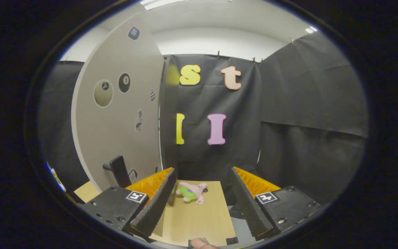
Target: Open the shoe cabinet door, grab the shoes and put them into the shoe cabinet, then close the shoe cabinet door.
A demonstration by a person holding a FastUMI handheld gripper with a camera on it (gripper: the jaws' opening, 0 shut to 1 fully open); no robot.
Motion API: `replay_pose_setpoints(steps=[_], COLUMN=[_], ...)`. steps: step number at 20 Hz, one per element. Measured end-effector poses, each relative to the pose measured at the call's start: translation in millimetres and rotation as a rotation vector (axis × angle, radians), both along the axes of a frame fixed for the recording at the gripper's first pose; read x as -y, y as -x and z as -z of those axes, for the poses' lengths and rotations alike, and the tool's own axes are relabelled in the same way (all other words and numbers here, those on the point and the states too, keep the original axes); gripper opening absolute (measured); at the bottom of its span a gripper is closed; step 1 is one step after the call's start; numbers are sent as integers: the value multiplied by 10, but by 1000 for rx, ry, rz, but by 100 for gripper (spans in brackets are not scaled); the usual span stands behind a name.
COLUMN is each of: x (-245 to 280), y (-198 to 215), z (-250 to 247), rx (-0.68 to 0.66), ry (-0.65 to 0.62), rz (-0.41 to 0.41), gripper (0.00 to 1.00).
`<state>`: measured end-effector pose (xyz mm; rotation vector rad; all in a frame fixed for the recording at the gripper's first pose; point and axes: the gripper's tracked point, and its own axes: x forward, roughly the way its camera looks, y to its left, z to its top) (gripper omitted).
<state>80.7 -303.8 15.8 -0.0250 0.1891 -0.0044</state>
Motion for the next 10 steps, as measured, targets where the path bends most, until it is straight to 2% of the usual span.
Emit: replay_pose_setpoints(steps=[3,5,6,10], x=[-433,-492,-599,-1182], y=[-60,21,28,41], z=[18,-59,-83,2], rx=[27,66,88,57], ry=[-64,-29,-6,-44], rz=[-10,66,75,-15], gripper=[100,88,88,88])
